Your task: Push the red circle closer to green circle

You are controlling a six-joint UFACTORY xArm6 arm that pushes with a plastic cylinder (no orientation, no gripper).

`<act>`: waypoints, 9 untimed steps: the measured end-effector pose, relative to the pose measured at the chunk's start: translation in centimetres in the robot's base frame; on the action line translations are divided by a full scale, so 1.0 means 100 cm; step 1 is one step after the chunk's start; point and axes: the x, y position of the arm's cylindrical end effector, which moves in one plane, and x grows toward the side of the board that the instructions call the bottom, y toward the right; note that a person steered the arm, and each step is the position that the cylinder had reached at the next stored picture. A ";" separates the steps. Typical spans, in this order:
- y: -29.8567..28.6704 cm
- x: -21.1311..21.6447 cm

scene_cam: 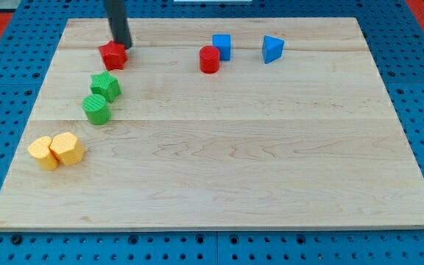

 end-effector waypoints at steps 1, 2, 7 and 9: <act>-0.028 0.026; -0.034 0.060; 0.207 0.080; 0.205 0.041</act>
